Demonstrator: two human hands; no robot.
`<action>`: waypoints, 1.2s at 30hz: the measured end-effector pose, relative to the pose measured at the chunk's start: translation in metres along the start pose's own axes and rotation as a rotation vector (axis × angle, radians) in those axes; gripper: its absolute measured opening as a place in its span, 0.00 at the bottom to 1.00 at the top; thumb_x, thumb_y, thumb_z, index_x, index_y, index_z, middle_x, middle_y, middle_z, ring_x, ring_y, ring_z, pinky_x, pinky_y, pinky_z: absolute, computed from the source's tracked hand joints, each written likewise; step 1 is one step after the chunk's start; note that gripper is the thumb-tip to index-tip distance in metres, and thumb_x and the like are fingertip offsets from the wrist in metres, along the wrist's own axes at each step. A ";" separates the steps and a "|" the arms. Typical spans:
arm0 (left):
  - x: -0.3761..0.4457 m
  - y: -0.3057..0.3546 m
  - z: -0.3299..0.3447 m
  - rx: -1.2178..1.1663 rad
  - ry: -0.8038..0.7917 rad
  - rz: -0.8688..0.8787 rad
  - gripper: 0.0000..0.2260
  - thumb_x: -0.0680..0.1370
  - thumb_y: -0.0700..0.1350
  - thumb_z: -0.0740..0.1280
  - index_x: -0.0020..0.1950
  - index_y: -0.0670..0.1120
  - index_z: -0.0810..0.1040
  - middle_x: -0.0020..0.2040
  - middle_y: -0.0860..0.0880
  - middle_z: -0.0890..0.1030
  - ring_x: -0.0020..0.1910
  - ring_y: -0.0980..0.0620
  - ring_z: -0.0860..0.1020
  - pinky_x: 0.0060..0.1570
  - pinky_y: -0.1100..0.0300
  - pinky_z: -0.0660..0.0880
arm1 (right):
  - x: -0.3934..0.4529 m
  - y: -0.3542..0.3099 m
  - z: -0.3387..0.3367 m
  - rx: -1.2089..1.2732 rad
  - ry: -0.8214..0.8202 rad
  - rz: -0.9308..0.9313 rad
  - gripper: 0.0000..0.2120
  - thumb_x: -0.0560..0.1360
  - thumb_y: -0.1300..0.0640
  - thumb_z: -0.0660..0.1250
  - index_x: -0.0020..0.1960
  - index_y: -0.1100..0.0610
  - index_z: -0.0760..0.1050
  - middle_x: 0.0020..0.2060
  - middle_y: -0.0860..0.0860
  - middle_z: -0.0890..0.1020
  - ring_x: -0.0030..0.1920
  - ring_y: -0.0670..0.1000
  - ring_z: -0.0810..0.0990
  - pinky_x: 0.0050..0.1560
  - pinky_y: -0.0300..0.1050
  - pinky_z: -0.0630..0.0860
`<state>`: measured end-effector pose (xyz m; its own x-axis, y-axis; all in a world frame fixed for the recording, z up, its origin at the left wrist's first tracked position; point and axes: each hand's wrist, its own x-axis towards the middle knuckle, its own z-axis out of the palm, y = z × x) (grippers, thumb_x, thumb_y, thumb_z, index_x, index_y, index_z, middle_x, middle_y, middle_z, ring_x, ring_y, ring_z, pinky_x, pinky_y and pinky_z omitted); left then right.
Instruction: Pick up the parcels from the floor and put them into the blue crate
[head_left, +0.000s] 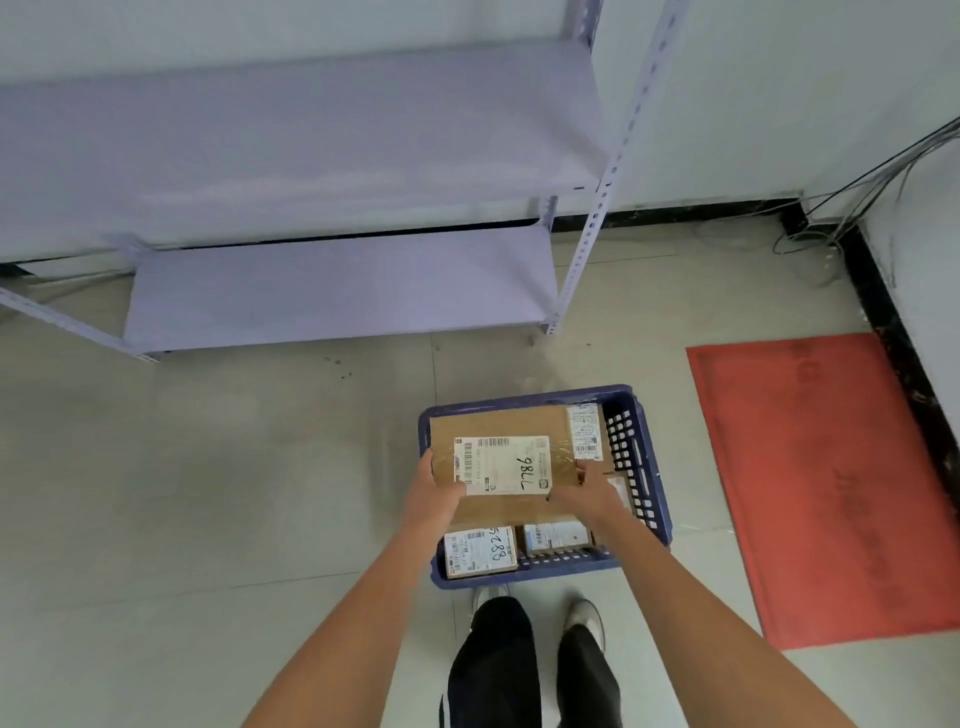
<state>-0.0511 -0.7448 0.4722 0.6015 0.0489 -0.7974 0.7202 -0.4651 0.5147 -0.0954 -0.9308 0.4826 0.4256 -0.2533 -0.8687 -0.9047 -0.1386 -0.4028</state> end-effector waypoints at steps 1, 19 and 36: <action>0.016 -0.008 0.008 0.017 0.016 -0.009 0.35 0.73 0.36 0.65 0.76 0.51 0.54 0.70 0.47 0.70 0.59 0.49 0.75 0.56 0.54 0.75 | 0.018 0.008 0.003 -0.011 -0.021 0.021 0.37 0.71 0.60 0.70 0.74 0.57 0.56 0.65 0.56 0.73 0.62 0.57 0.73 0.63 0.52 0.71; 0.216 -0.106 0.089 -0.059 0.159 -0.031 0.29 0.75 0.39 0.67 0.73 0.53 0.61 0.64 0.50 0.74 0.63 0.50 0.71 0.61 0.52 0.70 | 0.257 0.062 0.072 -0.097 -0.109 -0.022 0.39 0.71 0.58 0.69 0.76 0.52 0.53 0.69 0.52 0.71 0.68 0.57 0.69 0.69 0.55 0.68; 0.211 -0.130 0.074 -0.030 0.208 0.039 0.29 0.77 0.35 0.64 0.75 0.50 0.60 0.71 0.50 0.68 0.71 0.51 0.66 0.65 0.59 0.65 | 0.259 0.079 0.080 -0.059 -0.100 -0.033 0.39 0.75 0.62 0.65 0.78 0.53 0.47 0.74 0.54 0.62 0.72 0.56 0.65 0.65 0.48 0.68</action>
<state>-0.0432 -0.7395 0.2134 0.6852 0.2146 -0.6960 0.7032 -0.4438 0.5555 -0.0584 -0.9310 0.2026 0.4487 -0.1511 -0.8808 -0.8862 -0.2022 -0.4167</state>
